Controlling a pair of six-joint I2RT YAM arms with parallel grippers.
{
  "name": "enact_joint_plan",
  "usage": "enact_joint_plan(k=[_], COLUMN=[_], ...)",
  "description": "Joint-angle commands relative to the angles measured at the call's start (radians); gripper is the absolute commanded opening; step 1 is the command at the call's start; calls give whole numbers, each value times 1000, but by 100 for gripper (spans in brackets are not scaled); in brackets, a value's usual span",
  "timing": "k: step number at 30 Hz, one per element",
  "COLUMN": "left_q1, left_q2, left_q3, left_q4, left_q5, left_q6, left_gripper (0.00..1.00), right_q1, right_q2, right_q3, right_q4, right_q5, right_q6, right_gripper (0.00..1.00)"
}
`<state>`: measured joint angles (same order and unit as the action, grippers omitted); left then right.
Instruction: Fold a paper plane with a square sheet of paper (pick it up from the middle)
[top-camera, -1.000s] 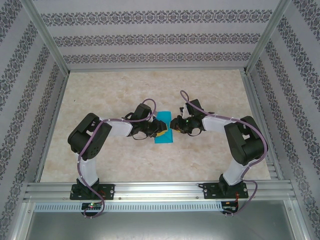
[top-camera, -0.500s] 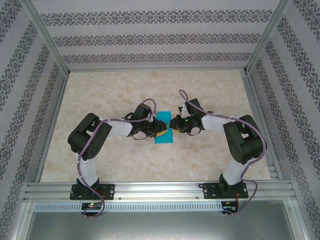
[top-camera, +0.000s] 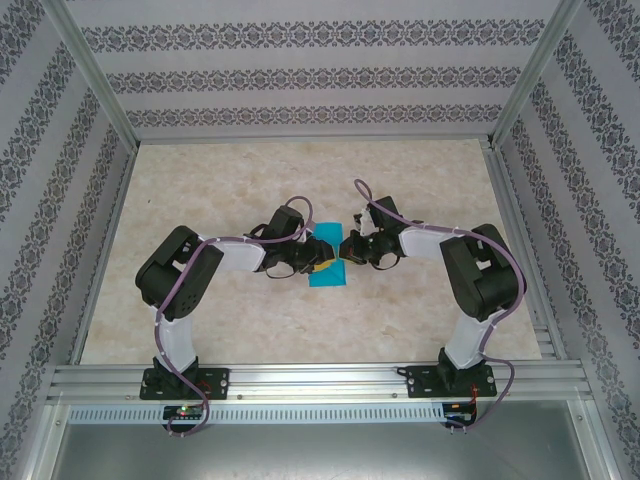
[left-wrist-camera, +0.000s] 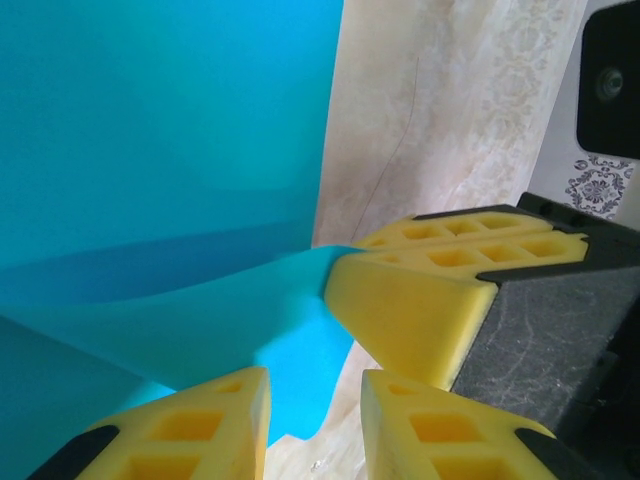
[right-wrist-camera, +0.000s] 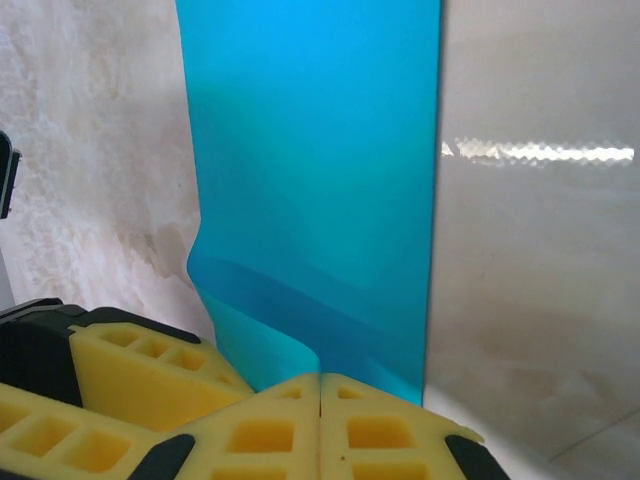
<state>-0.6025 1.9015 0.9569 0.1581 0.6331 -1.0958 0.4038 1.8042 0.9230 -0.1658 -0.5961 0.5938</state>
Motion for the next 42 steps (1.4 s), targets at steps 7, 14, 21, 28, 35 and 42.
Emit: enact_joint_plan(k=[7, 14, 21, 28, 35, 42], left_q1=[8, 8, 9, 8, 8, 8], left_q2=[-4, 20, 34, 44, 51, 63], left_q3=[29, 45, 56, 63, 69, 73], left_q4=[54, 52, 34, 16, -24, -52], left_q5=[34, 49, 54, 49, 28, 14], left_q6=[12, 17, 31, 41, 57, 69], left_gripper=[30, 30, 30, 30, 29, 28], right_q1=[6, 6, 6, 6, 6, 7], right_q2=[29, 39, 53, 61, 74, 80], right_q3=[40, 49, 56, 56, 64, 62], right_q4=[-19, -29, -31, -32, -35, -41], right_q5=[33, 49, 51, 55, 55, 59], right_q6=[-48, -49, -50, -49, -49, -47], right_gripper=[6, 6, 7, 7, 7, 7])
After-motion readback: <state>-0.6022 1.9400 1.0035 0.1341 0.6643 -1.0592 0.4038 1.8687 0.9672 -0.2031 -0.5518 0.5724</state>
